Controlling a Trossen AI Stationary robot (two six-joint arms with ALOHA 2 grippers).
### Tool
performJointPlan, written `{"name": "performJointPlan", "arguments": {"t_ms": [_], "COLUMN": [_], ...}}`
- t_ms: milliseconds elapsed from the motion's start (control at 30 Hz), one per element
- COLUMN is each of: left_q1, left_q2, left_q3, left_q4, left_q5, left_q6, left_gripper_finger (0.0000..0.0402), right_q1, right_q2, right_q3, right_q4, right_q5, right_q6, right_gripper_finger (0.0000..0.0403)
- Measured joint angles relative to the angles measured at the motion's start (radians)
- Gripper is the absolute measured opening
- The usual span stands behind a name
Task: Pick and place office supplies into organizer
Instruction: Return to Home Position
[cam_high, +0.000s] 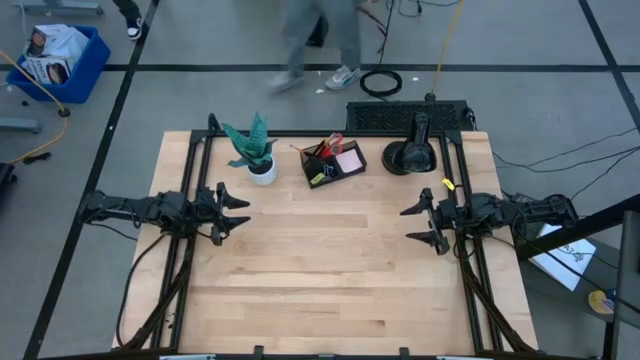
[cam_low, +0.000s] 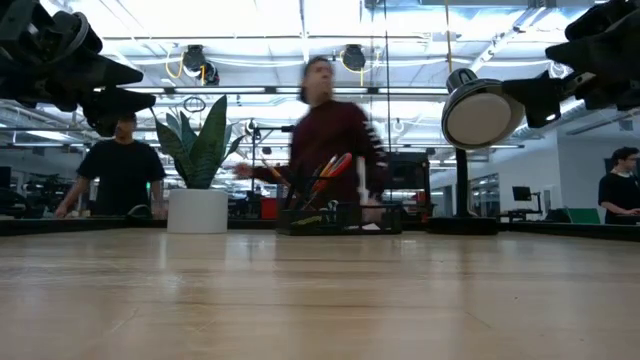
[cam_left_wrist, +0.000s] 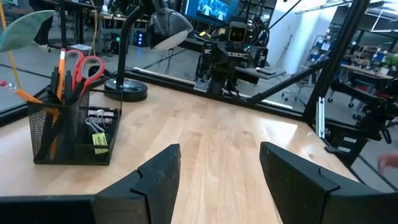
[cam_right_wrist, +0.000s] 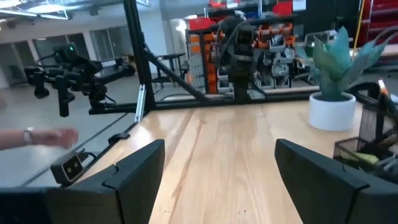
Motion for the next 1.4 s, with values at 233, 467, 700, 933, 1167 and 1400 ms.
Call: {"name": "performJointPlan", "arguments": {"t_ms": [233,467,700,933,1167,1400], "left_q1": [0.000,0.000,0.000,0.000,0.000,0.000], "left_q2": [0.000,0.000,0.000,0.000,0.000,0.000], "left_q3": [0.000,-0.001,-0.001,-0.001,-0.001,-0.001], "left_q4": [0.001,0.002,0.002,0.002,0.002,0.002], "left_q5": [0.000,0.000,0.000,0.000,0.000,0.000], "left_q6": [0.000,-0.001,-0.003,-0.003,-0.003,-0.003], "left_gripper_finger": [0.0225,0.0225,0.0225,0.0225,0.0225,0.0225], "right_q1": [0.000,0.000,0.000,0.000,0.000,0.000], "right_q2": [0.000,0.000,0.000,0.000,0.000,0.000], "right_q3": [0.000,-0.001,-0.001,-0.001,-0.001,-0.001], "right_q4": [0.054,0.053,0.057,0.058,0.058,0.058], "right_q5": [-0.001,-0.001,-0.001,-0.001,-0.001,-0.001], "right_q6": [-0.003,-0.003,-0.003,-0.003,-0.003,-0.003], "right_gripper_finger": [0.0295,0.0295,0.0295,0.0295,0.0295,0.0295]}}
